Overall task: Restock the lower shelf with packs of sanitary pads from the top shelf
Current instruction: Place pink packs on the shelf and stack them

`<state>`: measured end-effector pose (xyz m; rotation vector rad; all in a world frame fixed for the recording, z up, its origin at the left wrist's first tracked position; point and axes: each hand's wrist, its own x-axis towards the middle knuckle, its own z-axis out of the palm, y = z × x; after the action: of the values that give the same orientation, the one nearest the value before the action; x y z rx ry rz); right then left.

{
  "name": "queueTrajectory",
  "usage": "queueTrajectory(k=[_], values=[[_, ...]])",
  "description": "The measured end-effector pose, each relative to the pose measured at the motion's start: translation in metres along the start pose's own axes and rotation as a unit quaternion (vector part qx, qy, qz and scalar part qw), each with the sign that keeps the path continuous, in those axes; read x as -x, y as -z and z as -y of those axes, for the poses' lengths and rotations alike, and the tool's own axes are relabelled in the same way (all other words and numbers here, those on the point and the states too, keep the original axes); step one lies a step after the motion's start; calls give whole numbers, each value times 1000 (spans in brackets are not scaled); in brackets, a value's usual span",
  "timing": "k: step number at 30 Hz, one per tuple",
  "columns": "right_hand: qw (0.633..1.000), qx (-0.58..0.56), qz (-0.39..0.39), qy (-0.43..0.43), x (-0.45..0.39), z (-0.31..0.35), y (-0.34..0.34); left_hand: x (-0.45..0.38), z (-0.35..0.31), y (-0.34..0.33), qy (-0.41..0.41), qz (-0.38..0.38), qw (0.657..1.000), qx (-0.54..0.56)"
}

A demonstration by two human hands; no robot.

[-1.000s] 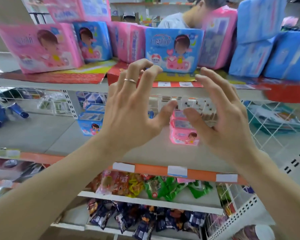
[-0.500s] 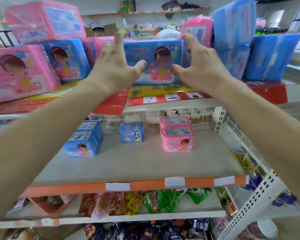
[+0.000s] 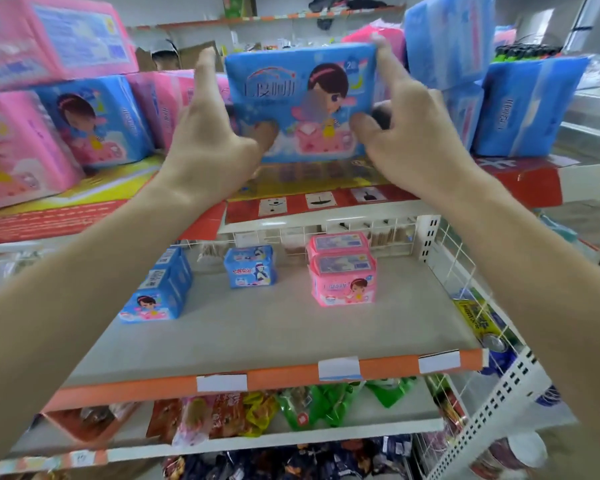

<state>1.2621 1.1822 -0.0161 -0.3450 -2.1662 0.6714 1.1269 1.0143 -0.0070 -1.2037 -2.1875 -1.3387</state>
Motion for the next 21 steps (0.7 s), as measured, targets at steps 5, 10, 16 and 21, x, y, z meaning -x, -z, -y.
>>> queueTrajectory(k=[5, 10, 16, 21], values=[[994, -63, -89, -12, 37, 4, 33, 36, -37, -5, -35, -41, 995, 85], [987, -124, -94, 30, 83, 6, 58, 82, -61, -15, -50, -20, 969, 243], [984, -147, -96, 9, 149, -12, 63, 142, -62, -36, -6, -4, 945, 326], [979, -187, -78, -7, 190, -25, 59, 185, -58, -45, 30, -23, 954, 297]])
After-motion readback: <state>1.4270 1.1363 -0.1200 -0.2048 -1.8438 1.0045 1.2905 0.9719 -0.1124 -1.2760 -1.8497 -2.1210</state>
